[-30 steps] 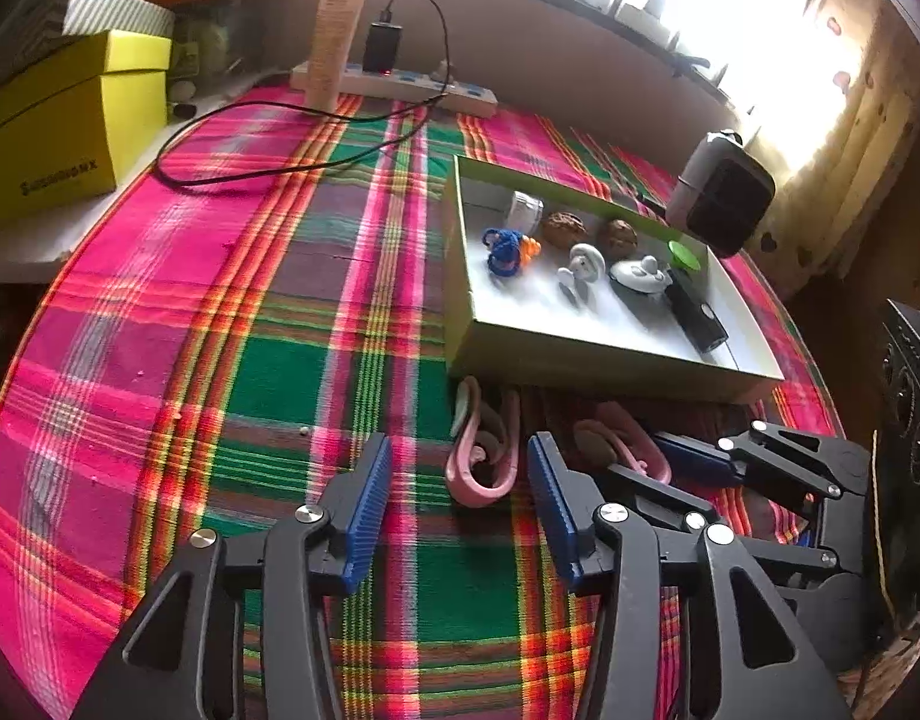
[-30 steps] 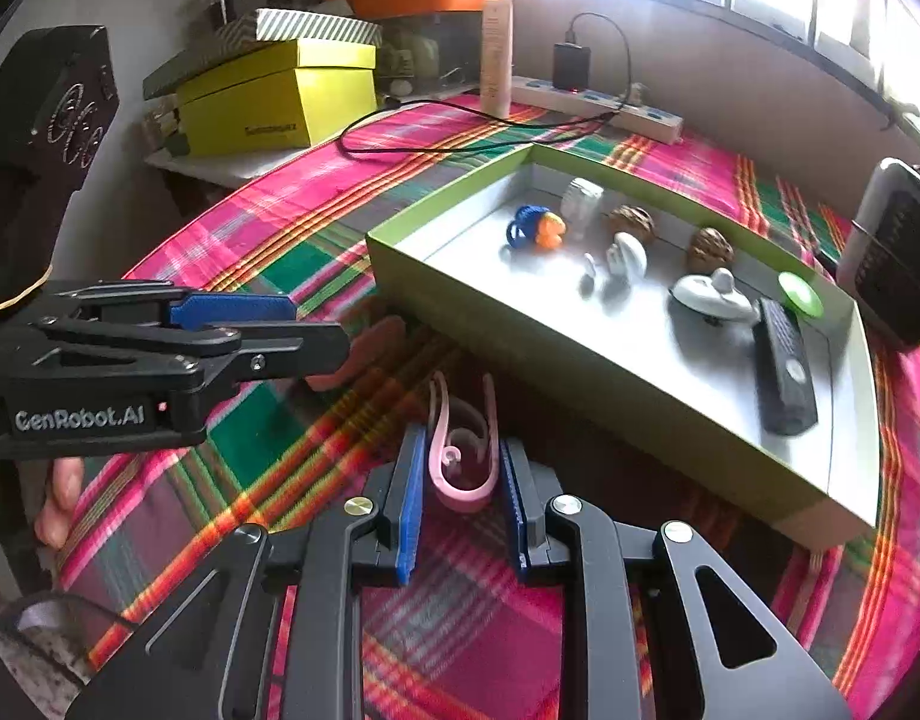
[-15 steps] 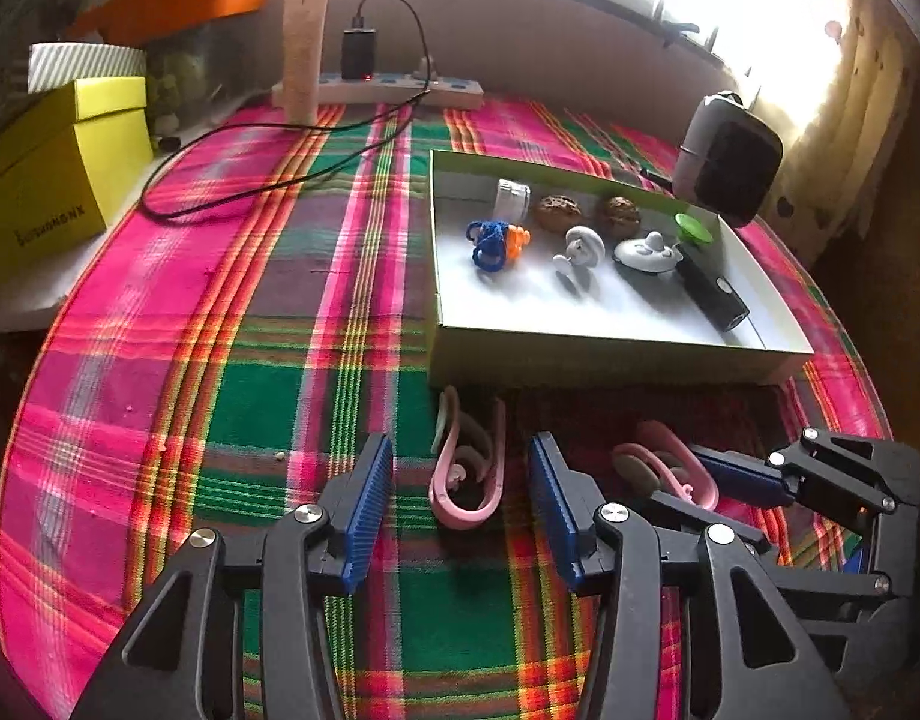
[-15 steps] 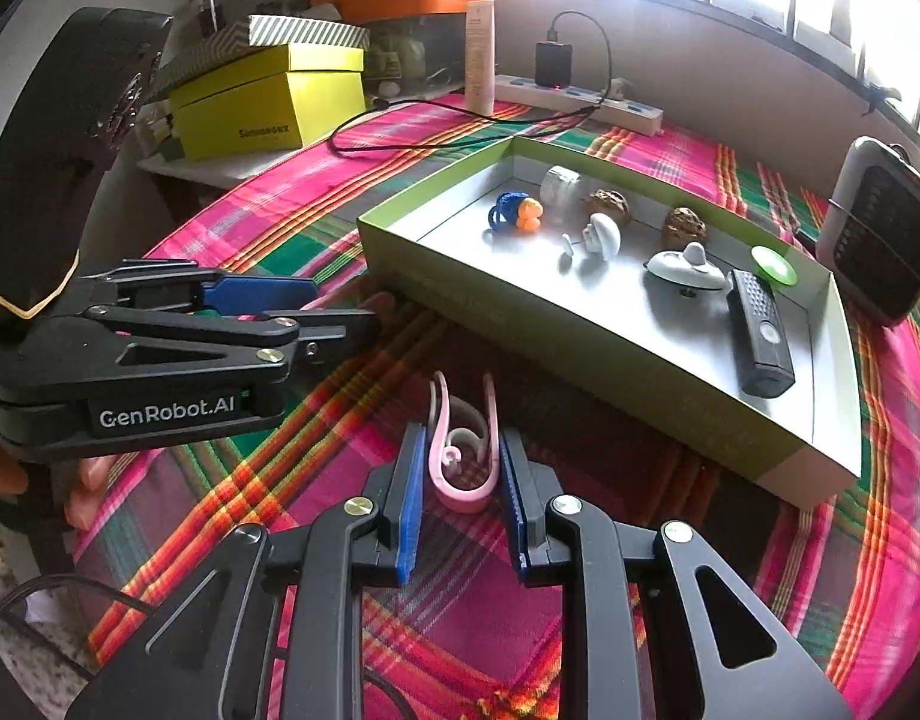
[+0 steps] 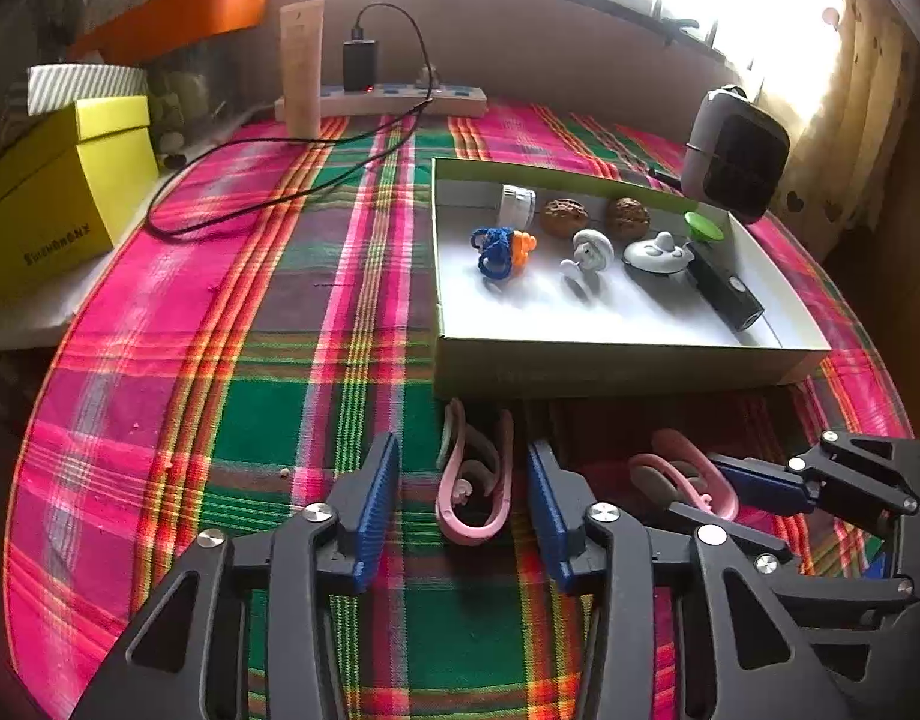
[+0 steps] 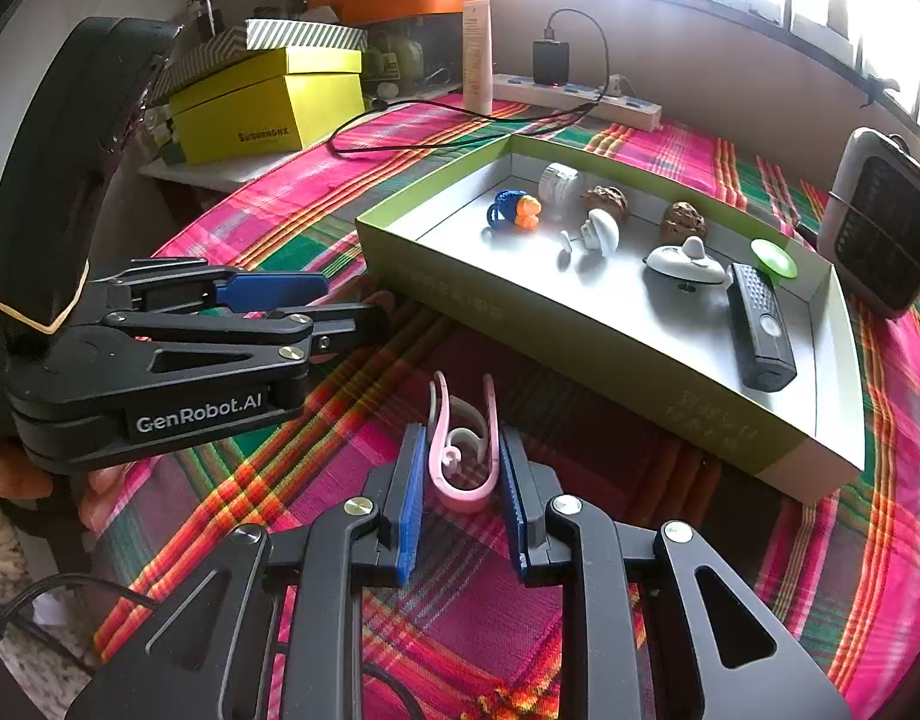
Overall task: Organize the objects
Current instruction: 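Lift the pink loop with the left gripper while the right gripper lifts the pink clip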
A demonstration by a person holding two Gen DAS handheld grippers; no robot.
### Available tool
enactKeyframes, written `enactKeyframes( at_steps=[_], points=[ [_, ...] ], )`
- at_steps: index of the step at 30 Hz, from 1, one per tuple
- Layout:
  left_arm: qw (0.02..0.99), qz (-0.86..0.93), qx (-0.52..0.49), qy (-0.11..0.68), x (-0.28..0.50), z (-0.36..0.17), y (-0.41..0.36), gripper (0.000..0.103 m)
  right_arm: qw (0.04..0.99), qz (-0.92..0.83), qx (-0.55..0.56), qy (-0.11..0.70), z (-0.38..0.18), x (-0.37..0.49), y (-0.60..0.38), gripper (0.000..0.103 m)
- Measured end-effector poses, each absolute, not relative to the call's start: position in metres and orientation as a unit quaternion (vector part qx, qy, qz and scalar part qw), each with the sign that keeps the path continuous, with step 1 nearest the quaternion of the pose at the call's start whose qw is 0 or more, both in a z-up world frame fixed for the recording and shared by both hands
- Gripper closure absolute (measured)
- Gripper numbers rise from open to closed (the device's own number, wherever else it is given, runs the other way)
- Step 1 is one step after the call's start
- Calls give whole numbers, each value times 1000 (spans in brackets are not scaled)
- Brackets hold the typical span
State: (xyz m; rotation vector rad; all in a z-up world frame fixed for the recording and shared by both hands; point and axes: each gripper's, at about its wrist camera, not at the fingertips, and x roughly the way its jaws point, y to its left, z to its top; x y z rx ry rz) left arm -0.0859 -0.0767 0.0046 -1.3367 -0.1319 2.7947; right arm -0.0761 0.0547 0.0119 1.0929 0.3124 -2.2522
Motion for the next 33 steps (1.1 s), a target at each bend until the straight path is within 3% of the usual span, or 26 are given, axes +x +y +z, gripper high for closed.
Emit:
enactKeyframes(
  at_steps=[12,33],
  points=[
    [9,902,-431,-32,-86,4,-80,81,305,-850,413,116,12,-76,55,79],
    [10,902,-431,-38,-85,4,-81,81,306,-850,412,120,13,-74,53,79]
  ],
)
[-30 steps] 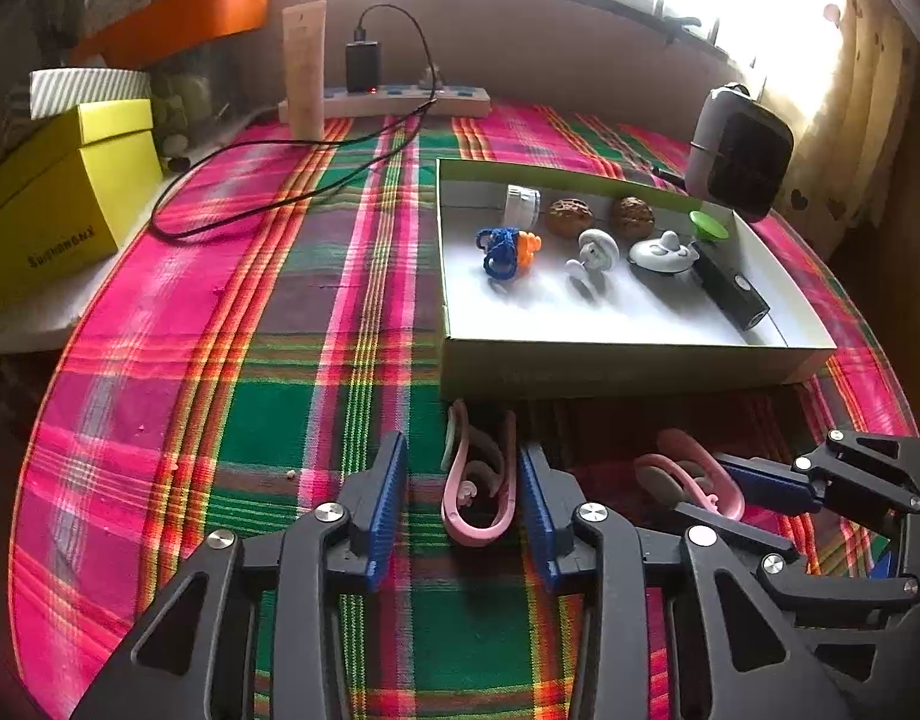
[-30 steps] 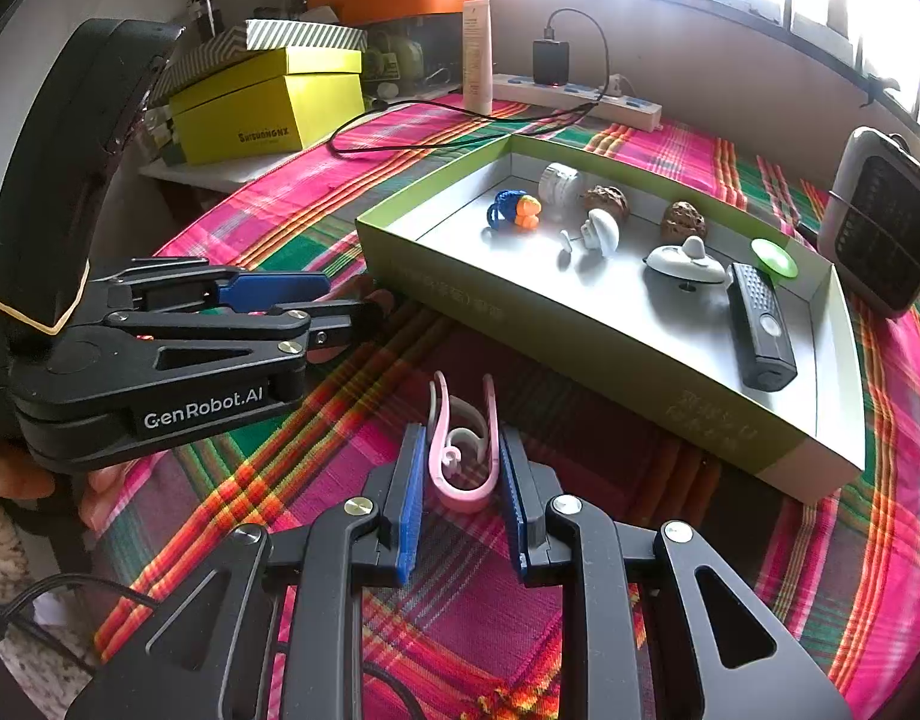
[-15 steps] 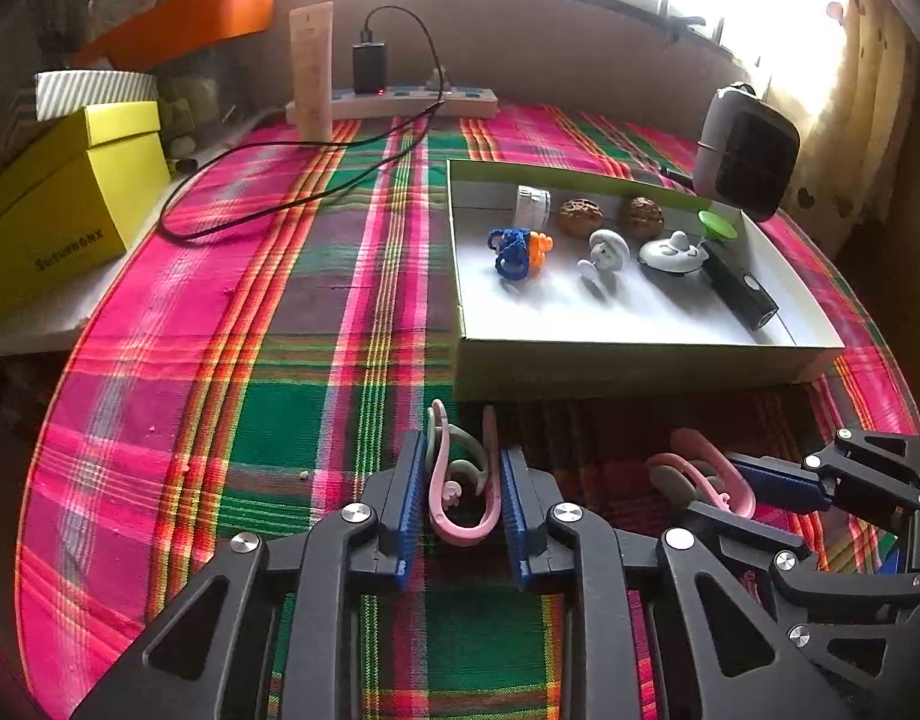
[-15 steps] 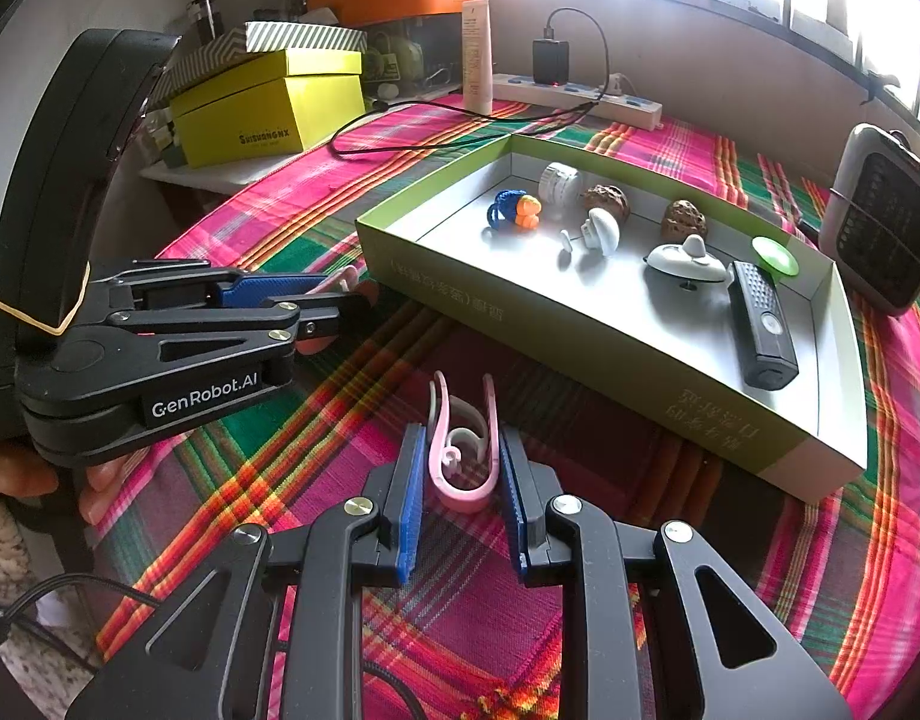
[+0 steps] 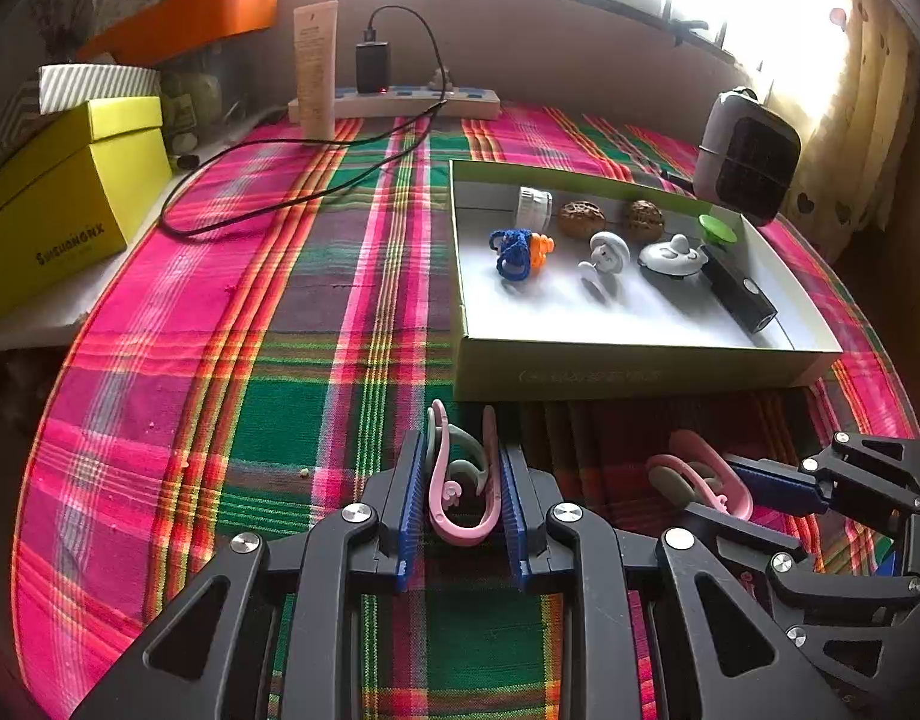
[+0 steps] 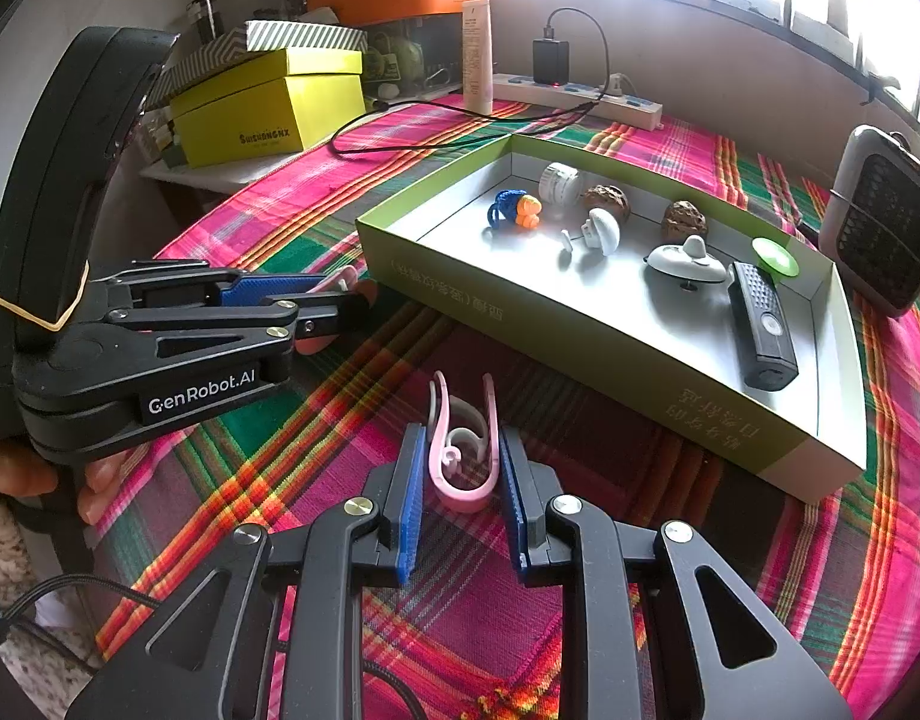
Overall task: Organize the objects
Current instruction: 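Lift the pink loop with the left gripper while the right gripper lifts the pink clip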
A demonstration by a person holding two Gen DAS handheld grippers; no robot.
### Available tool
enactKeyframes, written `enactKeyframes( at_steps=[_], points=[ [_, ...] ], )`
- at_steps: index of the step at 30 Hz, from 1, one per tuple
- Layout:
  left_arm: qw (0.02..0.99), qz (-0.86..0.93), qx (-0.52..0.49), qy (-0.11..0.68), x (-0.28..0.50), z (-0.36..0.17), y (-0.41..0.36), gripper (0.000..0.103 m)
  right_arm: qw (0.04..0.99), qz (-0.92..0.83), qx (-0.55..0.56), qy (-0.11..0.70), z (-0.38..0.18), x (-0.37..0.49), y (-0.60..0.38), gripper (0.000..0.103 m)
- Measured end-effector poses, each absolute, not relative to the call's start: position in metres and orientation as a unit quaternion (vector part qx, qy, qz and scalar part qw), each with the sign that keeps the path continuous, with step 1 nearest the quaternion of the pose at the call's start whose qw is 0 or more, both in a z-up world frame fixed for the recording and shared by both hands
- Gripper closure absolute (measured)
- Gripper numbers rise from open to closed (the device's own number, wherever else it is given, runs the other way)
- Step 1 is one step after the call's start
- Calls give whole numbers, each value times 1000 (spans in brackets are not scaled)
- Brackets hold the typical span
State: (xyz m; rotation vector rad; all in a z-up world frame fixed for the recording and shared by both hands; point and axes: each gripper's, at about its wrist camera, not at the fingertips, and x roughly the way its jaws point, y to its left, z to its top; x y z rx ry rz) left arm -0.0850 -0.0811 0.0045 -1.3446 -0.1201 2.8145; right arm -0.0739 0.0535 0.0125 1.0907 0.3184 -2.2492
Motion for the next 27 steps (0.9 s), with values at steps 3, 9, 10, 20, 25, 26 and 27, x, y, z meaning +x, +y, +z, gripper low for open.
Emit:
enactKeyframes(
  at_steps=[3,9,10,20,25,26,27],
  points=[
    [11,901,-431,-43,-84,5,-82,81,306,-850,411,125,13,-73,52,79],
    [14,903,-426,-46,-82,10,-83,81,308,-851,411,115,14,-72,53,79],
    [15,905,-424,-46,-81,12,-82,81,309,-850,411,113,15,-71,54,79],
    [22,910,-411,-47,-76,25,-81,81,311,-856,401,103,24,-69,57,79],
    [19,915,-400,-44,-73,33,-79,81,305,-864,389,96,33,-68,61,79],
    [18,916,-398,-43,-72,35,-79,81,304,-865,387,95,35,-68,62,79],
    [17,917,-396,-42,-72,36,-79,81,303,-867,385,93,37,-69,63,79]
  ],
)
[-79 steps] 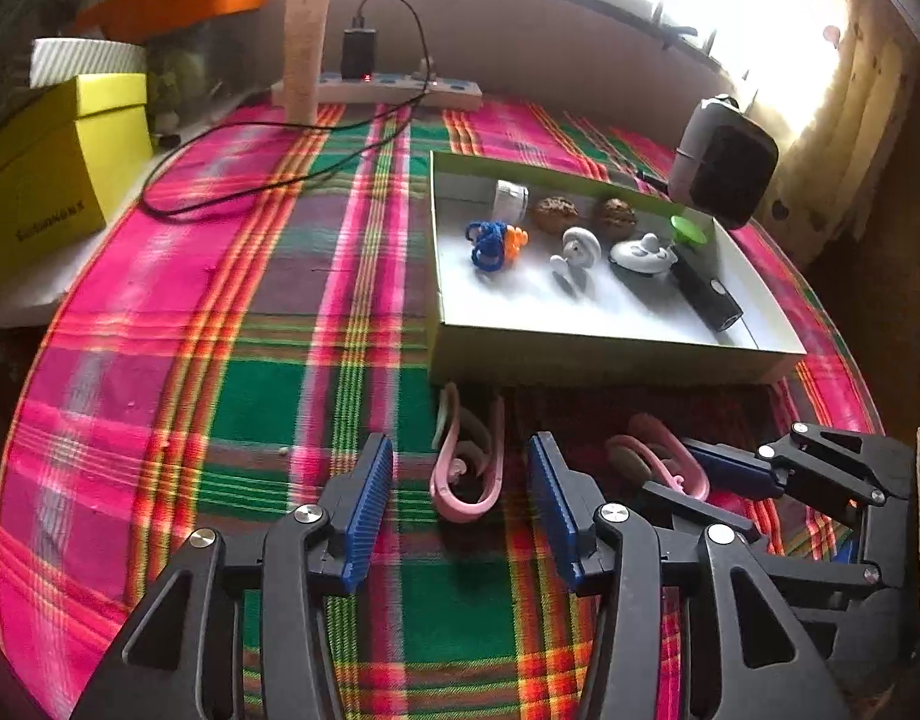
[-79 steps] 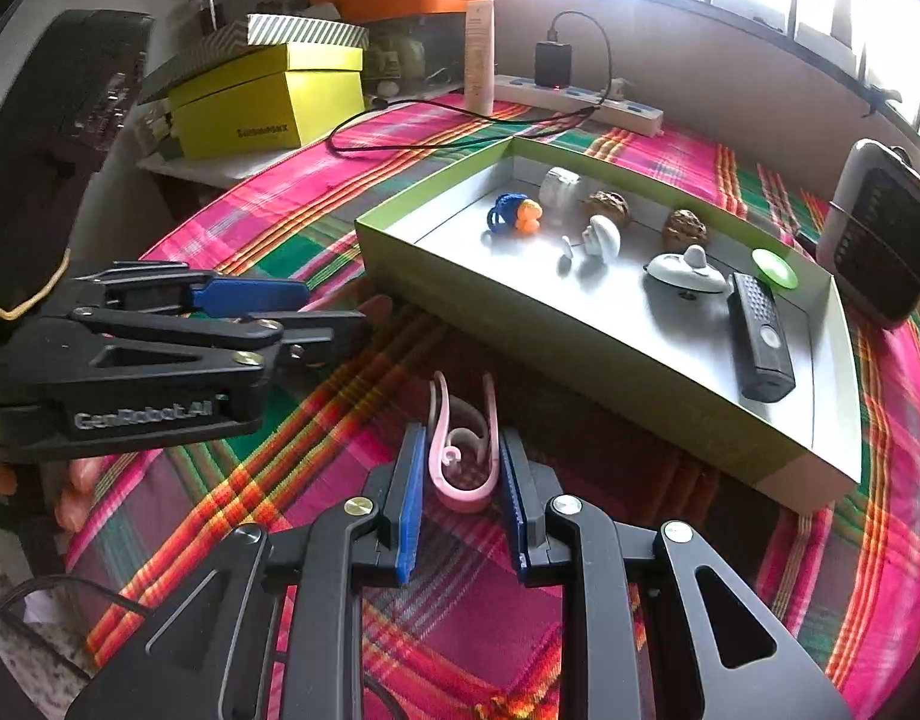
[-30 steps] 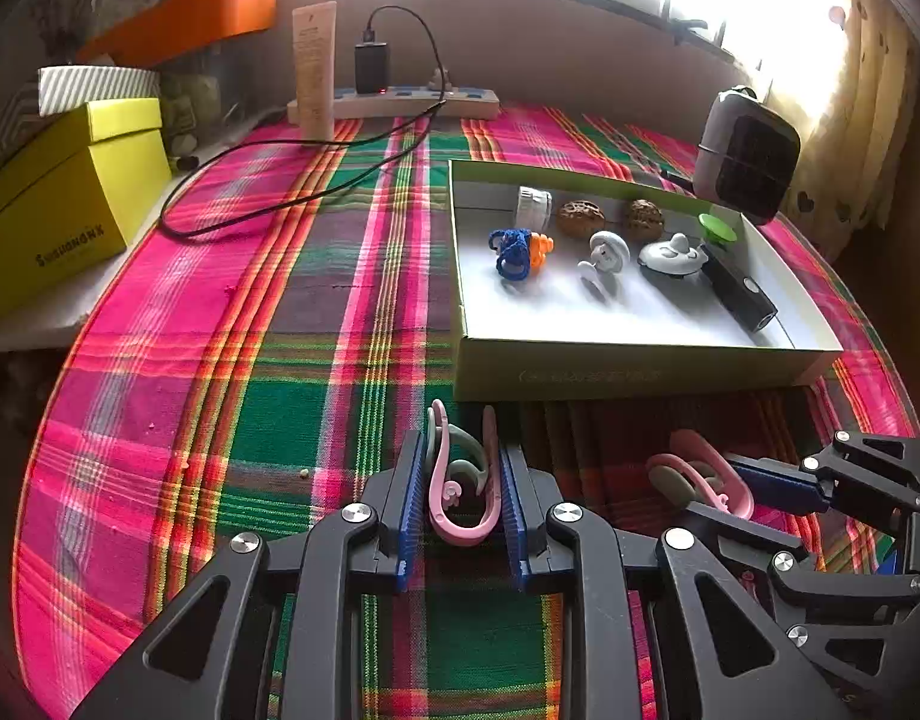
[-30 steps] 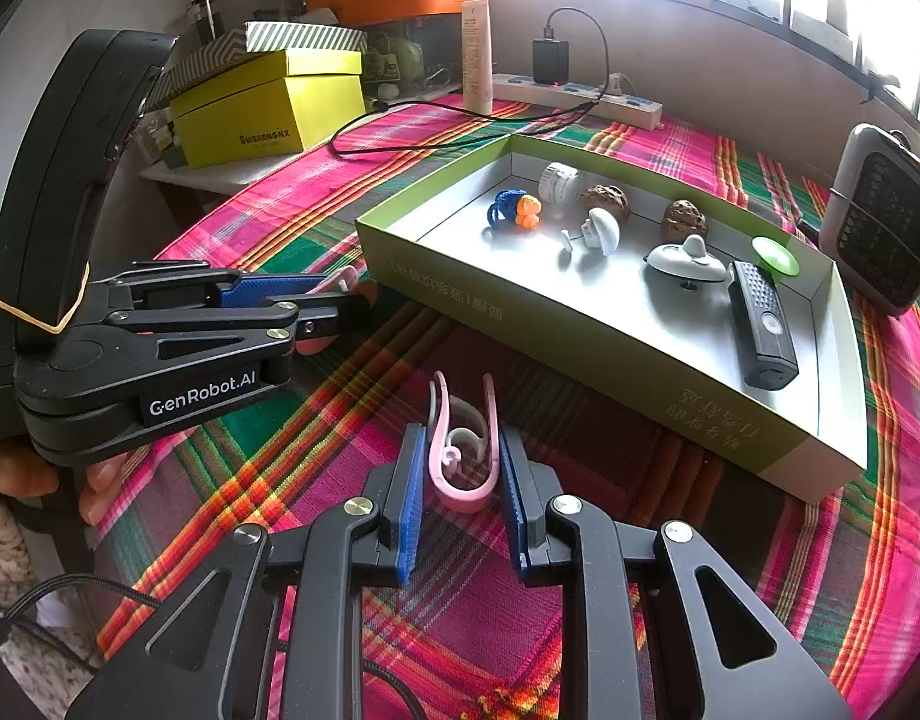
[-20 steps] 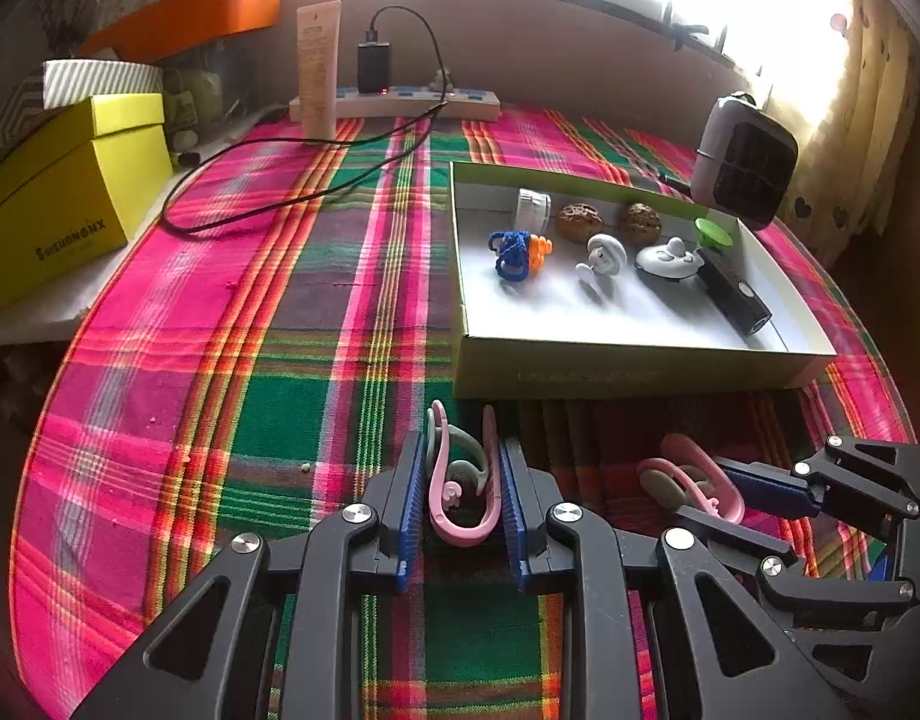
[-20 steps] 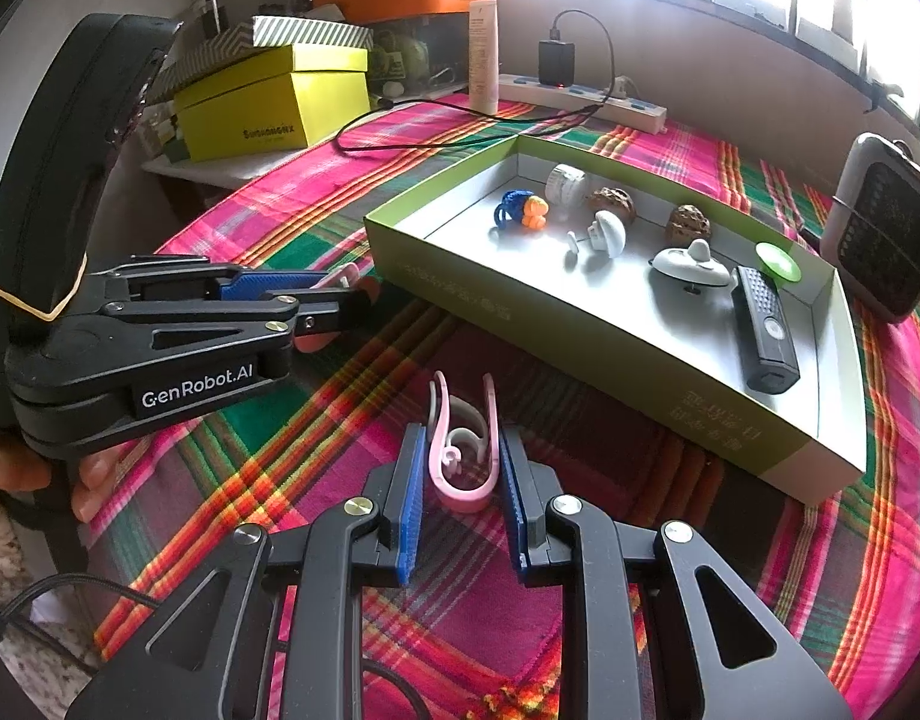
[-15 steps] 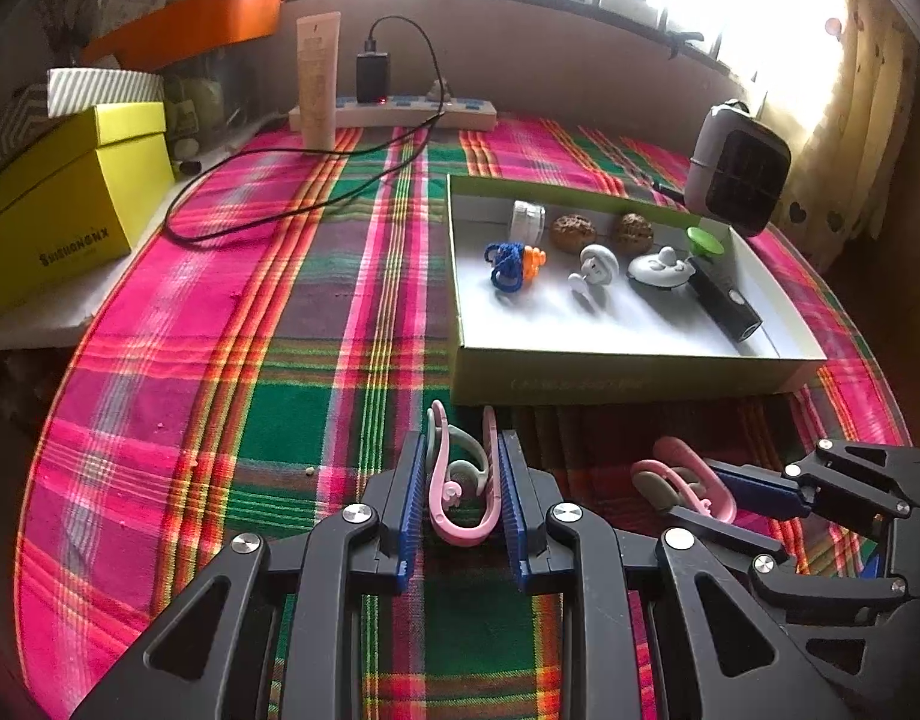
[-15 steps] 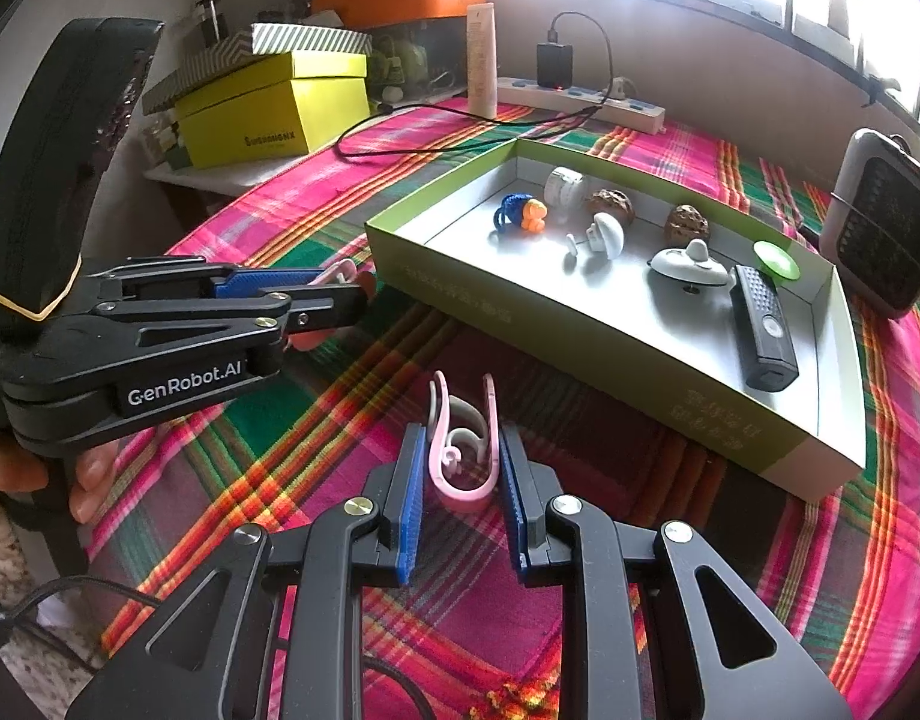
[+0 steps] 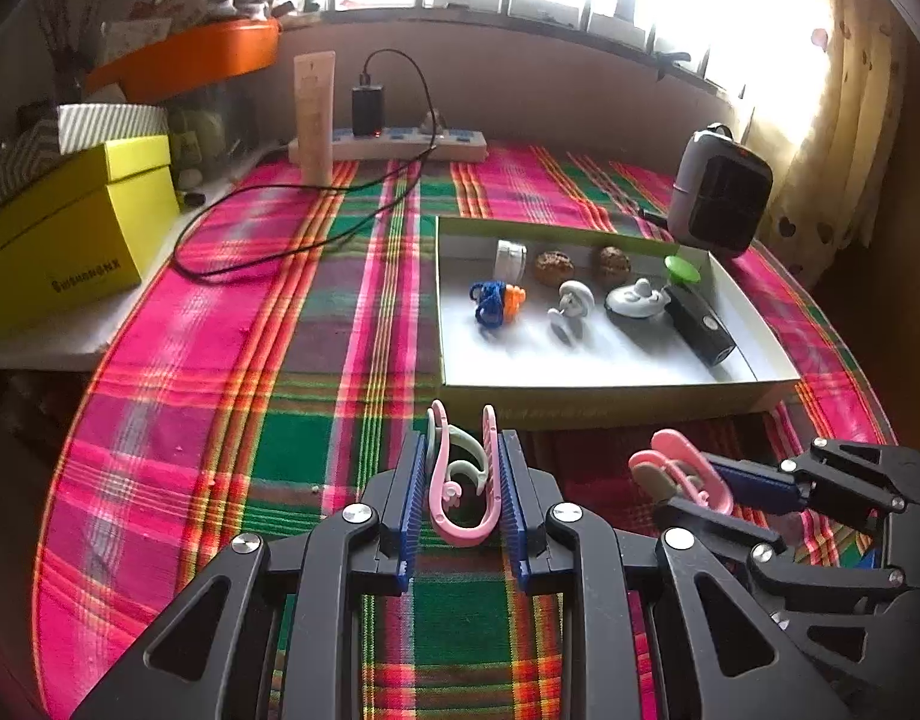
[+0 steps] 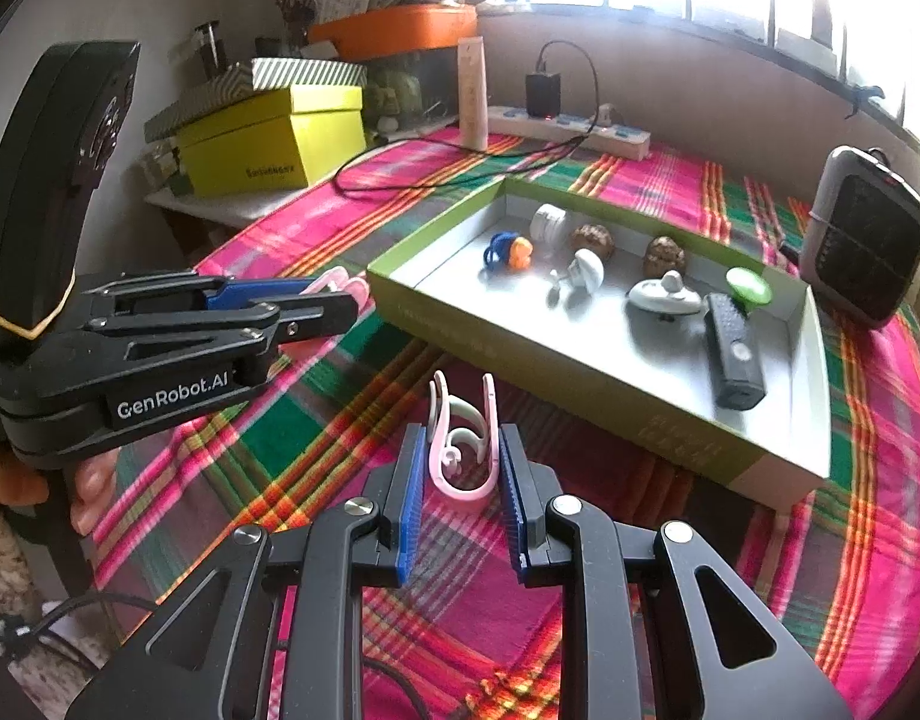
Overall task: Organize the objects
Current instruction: 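Lift the pink loop with the left gripper while the right gripper lifts the pink clip, then carry the pink loop with the left gripper into the tray while the right carries the clip there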
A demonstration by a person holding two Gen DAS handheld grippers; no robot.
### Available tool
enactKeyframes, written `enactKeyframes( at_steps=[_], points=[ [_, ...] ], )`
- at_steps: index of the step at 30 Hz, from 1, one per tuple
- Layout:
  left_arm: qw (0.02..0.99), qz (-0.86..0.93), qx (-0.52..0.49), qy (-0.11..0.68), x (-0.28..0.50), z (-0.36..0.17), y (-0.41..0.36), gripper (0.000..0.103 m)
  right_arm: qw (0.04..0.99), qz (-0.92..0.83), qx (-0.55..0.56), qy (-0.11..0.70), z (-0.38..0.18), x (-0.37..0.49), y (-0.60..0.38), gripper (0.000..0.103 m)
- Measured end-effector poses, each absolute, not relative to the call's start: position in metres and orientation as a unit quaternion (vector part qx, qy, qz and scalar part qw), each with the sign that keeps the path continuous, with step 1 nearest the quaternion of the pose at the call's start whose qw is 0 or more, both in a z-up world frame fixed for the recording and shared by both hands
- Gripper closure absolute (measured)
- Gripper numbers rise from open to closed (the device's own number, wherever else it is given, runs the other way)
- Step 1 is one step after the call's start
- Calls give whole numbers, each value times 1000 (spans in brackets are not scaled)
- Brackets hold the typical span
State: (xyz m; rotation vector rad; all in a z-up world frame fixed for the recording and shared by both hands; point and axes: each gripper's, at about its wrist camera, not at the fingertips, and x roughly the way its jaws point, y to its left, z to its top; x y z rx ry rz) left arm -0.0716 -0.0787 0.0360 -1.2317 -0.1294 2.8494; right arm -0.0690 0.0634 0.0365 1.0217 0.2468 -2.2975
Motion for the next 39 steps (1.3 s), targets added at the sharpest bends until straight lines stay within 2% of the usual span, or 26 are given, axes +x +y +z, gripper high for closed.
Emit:
enactKeyframes(
  at_steps=[14,39],
  points=[
    [31,925,-378,-33,-83,53,-69,81,282,-881,373,70,50,-84,76,79],
    [39,919,-392,-30,-128,46,-59,81,252,-882,392,61,45,-126,82,79]
  ],
)
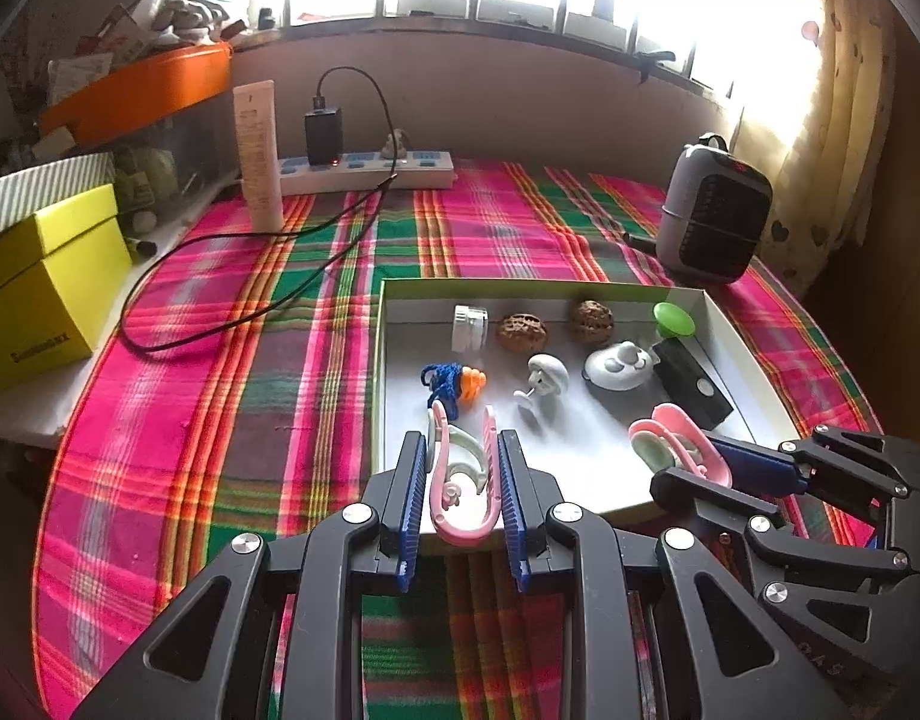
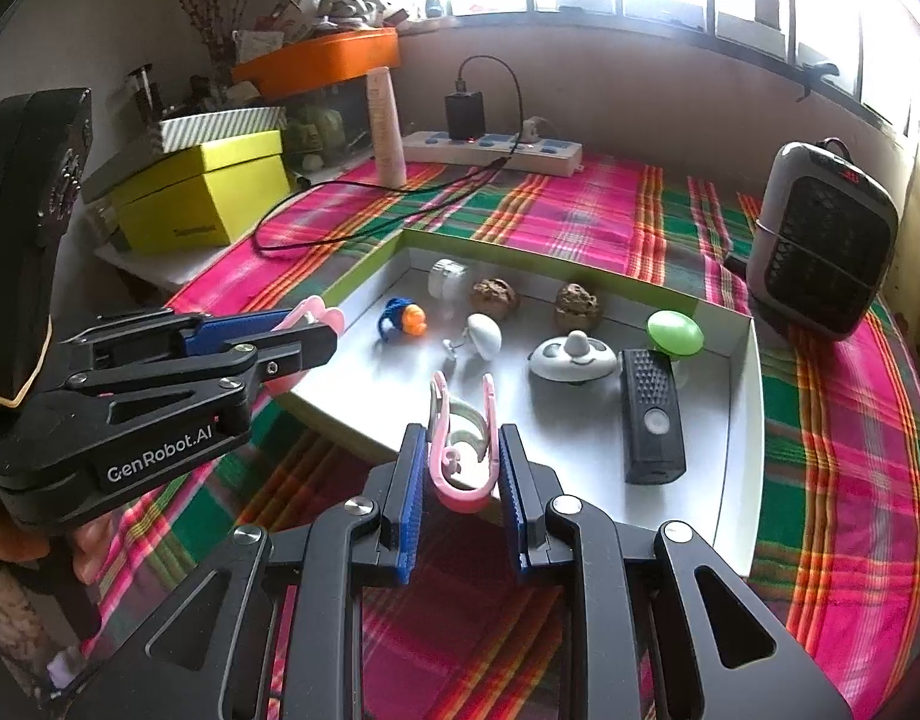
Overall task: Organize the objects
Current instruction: 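Carry the pink loop with the left gripper into the tray while the right carries the clip there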
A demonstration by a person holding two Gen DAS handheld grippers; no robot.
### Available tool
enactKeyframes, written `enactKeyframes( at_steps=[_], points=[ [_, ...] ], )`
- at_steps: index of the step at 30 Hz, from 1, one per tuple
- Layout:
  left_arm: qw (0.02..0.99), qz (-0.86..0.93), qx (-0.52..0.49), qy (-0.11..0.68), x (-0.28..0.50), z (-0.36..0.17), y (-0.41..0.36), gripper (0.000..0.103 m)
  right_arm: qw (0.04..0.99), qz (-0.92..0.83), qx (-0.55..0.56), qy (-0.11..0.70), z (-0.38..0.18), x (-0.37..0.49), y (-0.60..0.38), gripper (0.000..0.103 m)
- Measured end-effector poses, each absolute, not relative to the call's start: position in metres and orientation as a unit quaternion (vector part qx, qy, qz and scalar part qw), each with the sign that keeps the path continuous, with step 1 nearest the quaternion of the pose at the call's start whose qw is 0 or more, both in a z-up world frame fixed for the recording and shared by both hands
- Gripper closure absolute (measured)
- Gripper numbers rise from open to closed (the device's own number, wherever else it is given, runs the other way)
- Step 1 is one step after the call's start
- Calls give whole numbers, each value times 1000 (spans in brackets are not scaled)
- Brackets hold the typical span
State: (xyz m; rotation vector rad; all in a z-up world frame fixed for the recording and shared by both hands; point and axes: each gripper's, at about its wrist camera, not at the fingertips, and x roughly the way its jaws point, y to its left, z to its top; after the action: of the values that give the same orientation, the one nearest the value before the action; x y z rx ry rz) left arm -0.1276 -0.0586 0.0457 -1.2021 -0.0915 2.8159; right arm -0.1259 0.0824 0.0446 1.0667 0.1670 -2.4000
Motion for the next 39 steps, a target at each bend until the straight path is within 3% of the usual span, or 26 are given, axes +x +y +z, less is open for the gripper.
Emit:
enactKeyframes(
  at_steps=[39],
  points=[
    [43,901,-431,-16,-172,16,-44,81,241,-861,444,60,20,-173,80,79]
  ],
)
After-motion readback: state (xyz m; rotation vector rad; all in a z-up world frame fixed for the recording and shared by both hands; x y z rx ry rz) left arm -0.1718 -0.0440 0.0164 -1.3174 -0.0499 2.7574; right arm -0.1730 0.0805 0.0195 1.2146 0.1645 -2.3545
